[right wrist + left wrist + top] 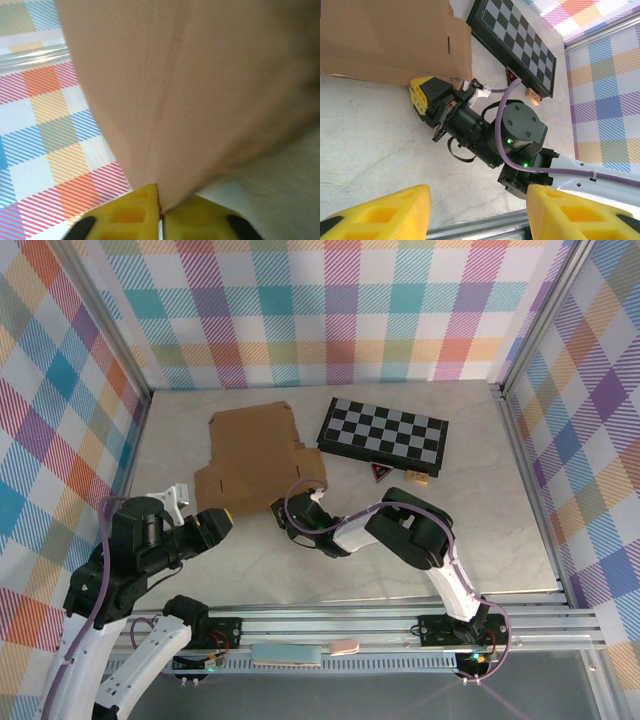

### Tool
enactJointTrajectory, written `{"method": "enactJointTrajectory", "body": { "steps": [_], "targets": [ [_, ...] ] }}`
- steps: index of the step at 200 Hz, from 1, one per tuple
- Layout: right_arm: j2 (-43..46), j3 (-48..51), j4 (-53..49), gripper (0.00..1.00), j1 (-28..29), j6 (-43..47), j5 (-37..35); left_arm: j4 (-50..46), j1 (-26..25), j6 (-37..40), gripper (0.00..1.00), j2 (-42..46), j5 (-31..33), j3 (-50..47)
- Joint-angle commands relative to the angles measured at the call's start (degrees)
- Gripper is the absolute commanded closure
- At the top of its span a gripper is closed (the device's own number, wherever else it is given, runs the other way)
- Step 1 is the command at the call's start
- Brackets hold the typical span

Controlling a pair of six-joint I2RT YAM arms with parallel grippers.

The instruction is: Fold the paper box

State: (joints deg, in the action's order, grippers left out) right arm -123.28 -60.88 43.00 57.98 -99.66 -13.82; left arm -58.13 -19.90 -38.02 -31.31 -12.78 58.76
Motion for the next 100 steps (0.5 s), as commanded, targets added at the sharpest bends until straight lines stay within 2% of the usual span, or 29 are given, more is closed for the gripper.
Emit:
{"method": "enactJointTrajectory", "body": {
  "steps": [1, 60, 100],
  "targets": [
    [2.41, -2.49, -3.28, 0.99, -0.97, 2.02, 0.69, -1.17, -0.23, 1.11, 0.47, -0.24, 0.84, 2.64],
    [7.1, -9.34, -13.58, 1.0, -2.87, 6.47, 4.28, -2.22, -0.23, 0.71, 0.47, -0.59, 5.23, 4.29],
    [12.41, -15.65, -24.25, 1.0, -3.94, 9.71, 4.07, -3.32, -0.23, 1.78, 0.47, -3.09, 8.49, 7.96]
  ]
}}
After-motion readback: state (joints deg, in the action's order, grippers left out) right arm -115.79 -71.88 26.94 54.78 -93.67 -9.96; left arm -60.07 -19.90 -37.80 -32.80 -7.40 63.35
